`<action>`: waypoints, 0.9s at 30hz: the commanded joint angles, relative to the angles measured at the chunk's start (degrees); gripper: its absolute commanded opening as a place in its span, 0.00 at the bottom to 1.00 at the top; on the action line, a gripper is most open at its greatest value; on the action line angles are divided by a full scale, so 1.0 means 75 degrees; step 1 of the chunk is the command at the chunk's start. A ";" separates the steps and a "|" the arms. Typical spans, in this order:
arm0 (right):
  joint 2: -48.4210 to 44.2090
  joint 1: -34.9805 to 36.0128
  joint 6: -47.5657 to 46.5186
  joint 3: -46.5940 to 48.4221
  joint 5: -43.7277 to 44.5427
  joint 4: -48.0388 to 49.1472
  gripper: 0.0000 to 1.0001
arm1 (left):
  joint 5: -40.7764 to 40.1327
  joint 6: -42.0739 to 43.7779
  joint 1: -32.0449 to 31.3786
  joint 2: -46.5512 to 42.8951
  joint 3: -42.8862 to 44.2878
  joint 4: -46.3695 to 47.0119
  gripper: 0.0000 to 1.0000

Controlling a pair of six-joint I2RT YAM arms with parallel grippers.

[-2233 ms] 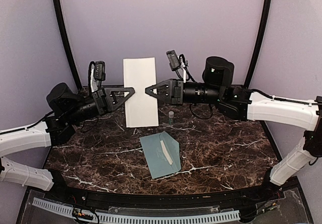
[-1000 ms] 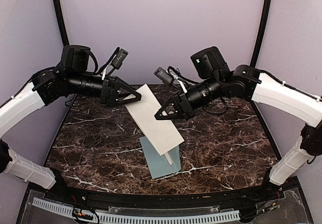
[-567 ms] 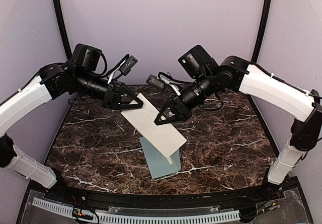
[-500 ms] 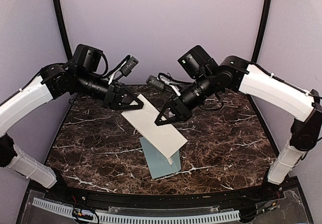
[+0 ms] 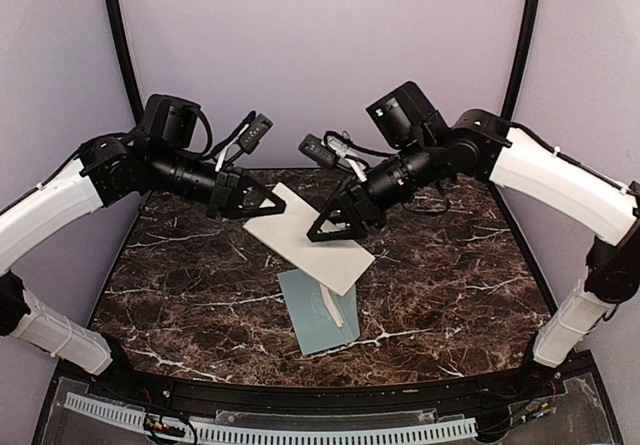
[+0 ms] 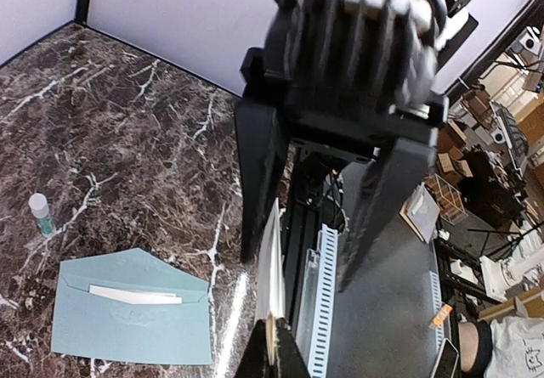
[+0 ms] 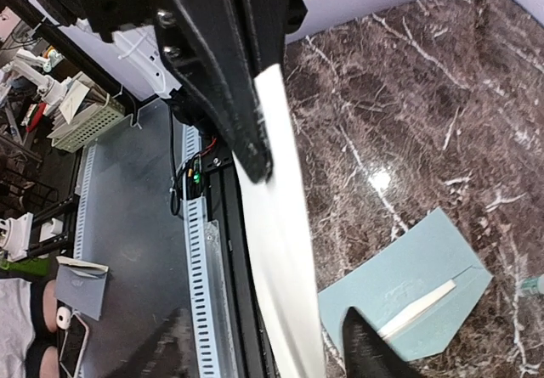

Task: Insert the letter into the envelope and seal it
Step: Fold the letter.

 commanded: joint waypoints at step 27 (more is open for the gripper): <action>-0.2176 -0.0093 0.6167 -0.5607 0.2950 1.2558 0.86 | -0.4925 -0.5664 -0.0490 -0.2222 -0.4642 1.1469 0.00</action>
